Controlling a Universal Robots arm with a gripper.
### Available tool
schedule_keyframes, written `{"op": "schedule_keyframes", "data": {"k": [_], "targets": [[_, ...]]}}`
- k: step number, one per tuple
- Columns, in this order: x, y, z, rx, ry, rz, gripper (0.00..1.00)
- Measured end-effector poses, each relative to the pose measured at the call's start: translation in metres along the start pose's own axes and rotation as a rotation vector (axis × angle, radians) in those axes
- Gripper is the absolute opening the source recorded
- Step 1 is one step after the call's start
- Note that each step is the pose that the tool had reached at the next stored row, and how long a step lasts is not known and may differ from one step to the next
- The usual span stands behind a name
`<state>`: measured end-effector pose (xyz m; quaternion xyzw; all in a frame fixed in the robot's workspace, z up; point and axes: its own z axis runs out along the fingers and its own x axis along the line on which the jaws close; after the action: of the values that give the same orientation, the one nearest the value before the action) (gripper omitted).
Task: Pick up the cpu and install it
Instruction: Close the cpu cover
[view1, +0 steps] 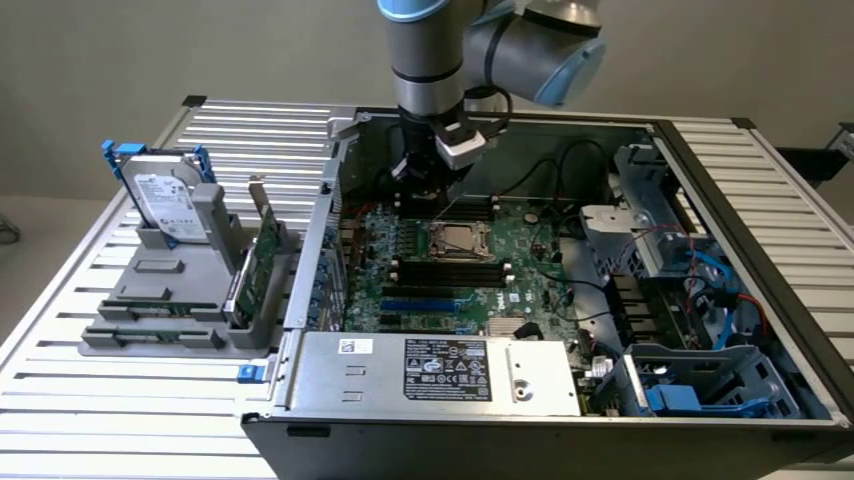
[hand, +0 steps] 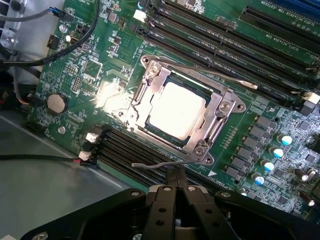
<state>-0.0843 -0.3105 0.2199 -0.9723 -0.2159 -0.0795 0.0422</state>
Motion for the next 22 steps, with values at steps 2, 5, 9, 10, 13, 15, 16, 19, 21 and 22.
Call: {"op": "schedule_keyframes", "data": {"k": [2, 5, 9, 10, 13, 15, 16, 19, 21, 22], "targets": [[-0.0004, 0.0008, -0.0001, -0.0012, 0.0, 0.008, 0.11], [-0.0006, 0.0013, -0.0002, -0.0032, 0.0002, 0.018, 0.11], [-0.0008, 0.002, -0.0002, -0.0081, 0.0015, 0.045, 0.11], [-0.0009, 0.0022, -0.0002, -0.0098, 0.0019, 0.054, 0.11], [-0.001, 0.0025, -0.0003, -0.0136, 0.003, 0.077, 0.11], [-0.001, 0.0027, -0.0003, -0.0153, 0.0034, 0.086, 0.11], [-0.0009, 0.0028, -0.0003, -0.016, 0.0037, 0.09, 0.11], [-0.0001, 0.0031, -0.0002, -0.017, 0.0039, 0.096, 0.11], [0.0008, 0.0035, 0.0, -0.0173, 0.0041, 0.098, 0.11], [0.0013, 0.0038, 0.0002, -0.0175, 0.0041, 0.099, 0.11]]}}
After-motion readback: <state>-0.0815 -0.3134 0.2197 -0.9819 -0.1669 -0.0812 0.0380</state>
